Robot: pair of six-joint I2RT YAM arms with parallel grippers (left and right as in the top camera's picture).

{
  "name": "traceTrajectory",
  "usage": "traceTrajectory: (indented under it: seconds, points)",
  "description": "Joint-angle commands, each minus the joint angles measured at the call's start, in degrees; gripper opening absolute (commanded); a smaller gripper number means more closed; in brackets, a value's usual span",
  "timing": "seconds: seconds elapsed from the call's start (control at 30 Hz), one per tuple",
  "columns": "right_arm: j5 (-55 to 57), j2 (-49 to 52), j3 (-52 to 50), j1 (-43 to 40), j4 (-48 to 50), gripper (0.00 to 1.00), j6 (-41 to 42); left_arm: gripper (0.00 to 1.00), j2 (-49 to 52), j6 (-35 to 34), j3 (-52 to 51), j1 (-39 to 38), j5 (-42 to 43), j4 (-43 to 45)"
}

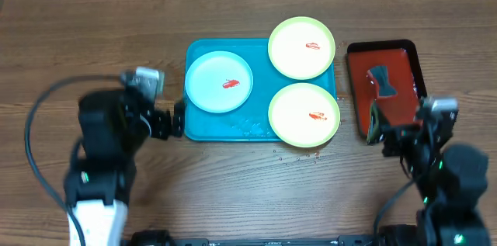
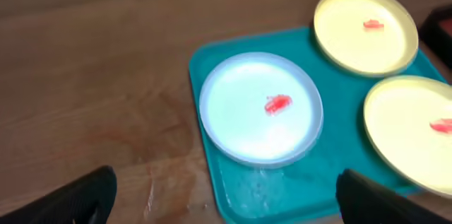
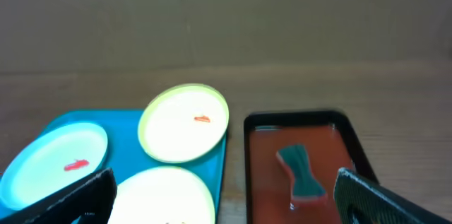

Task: Clean dirty plates on tray and stack at the side
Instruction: 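Move left gripper to white plate rim, right gripper over sponge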

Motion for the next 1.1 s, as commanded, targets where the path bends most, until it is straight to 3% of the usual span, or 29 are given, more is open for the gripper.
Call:
traceTrajectory:
  seconds: [0.0, 0.13, 0.33, 0.53, 0.77, 0.9, 1.07]
  points:
    - [0.70, 8.90, 9.55, 0.17, -3.89, 1.00, 2.49, 1.00, 7.67, -0.02, 11.02, -0.39, 0.68, -6.86]
    - [0.13, 23.50, 24.20, -1.75, -15.63, 1.00, 2.51, 1.00, 17.33, -0.04, 23.98, -0.76, 0.70, -17.66]
    - [-4.04, 40.09, 38.49, -3.85, -28.13, 1.00, 2.45, 1.00, 23.02, -0.72, 27.08, -2.25, 2.08, -16.90]
    - [-12.04, 49.35, 40.00, -3.82, -27.63, 1.00, 4.59, 1.00, 27.93, -6.16, 27.08, -2.38, 14.38, -15.72]
    - [-9.94, 51.17, 40.00, -3.89, -27.91, 1.00, 3.10, 1.00, 32.54, -15.52, 27.08, -2.38, 17.62, -12.33]
    - [-6.08, 51.17, 40.00, -3.89, -30.14, 0.96, 3.17, 0.99, 34.97, -18.03, 27.08, -2.38, 13.86, -12.11]
    - [-2.16, 51.19, 39.98, -3.89, -32.11, 0.90, 3.34, 0.84, 39.12, -26.95, 27.08, -3.61, 0.96, -12.28]
